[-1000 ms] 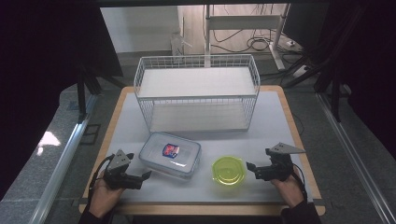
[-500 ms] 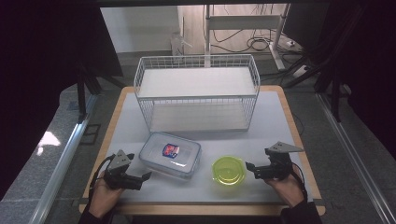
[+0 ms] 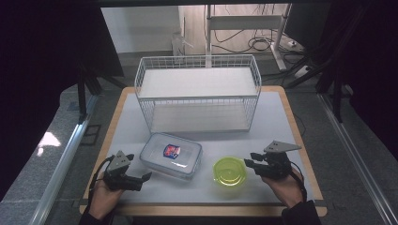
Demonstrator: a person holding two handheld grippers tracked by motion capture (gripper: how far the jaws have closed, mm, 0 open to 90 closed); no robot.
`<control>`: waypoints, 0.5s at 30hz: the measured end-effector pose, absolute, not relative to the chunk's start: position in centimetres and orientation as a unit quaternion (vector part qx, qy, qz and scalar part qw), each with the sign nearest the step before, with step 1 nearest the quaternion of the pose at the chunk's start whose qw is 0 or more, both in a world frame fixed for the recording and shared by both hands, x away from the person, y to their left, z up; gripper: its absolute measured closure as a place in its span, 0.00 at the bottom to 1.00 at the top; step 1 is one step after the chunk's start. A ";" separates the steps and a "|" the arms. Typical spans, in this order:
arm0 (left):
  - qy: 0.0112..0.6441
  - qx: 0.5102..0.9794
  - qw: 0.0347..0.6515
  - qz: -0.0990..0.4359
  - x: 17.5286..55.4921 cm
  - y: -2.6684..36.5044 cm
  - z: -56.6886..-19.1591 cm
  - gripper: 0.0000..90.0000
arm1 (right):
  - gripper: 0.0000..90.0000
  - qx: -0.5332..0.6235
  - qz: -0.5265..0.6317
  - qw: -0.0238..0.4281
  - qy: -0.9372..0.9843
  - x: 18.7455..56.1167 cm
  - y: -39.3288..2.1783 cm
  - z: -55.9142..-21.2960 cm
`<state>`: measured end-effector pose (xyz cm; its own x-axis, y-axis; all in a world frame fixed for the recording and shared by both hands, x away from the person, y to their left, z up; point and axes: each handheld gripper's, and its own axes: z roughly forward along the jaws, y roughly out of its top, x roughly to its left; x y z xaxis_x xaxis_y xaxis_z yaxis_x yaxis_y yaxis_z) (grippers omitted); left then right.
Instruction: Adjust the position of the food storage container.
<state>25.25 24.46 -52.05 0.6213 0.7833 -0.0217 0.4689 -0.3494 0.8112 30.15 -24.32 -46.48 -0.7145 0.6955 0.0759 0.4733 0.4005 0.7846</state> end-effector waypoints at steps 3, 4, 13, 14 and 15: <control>0.392 0.800 0.414 0.190 25.3 24.5 -52.1 0.02 | 0.90 0.332 0.422 0.128 0.834 29.7 -23.3 -46.1; 0.391 0.800 0.413 0.190 25.3 24.5 -52.1 0.02 | 0.94 0.327 0.424 0.125 0.835 29.7 -23.0 -46.0; 0.394 0.802 0.408 0.187 25.4 24.5 -52.2 0.02 | 1.00 0.270 0.423 0.092 0.860 28.6 -19.4 -46.1; 0.394 0.802 0.408 0.186 25.4 24.4 -52.2 0.02 | 1.00 0.265 0.425 0.086 0.861 28.5 -19.0 -46.1; 0.395 0.802 0.407 0.186 25.4 24.4 -52.2 0.02 | 1.00 0.259 0.428 0.082 0.862 28.4 -18.6 -46.1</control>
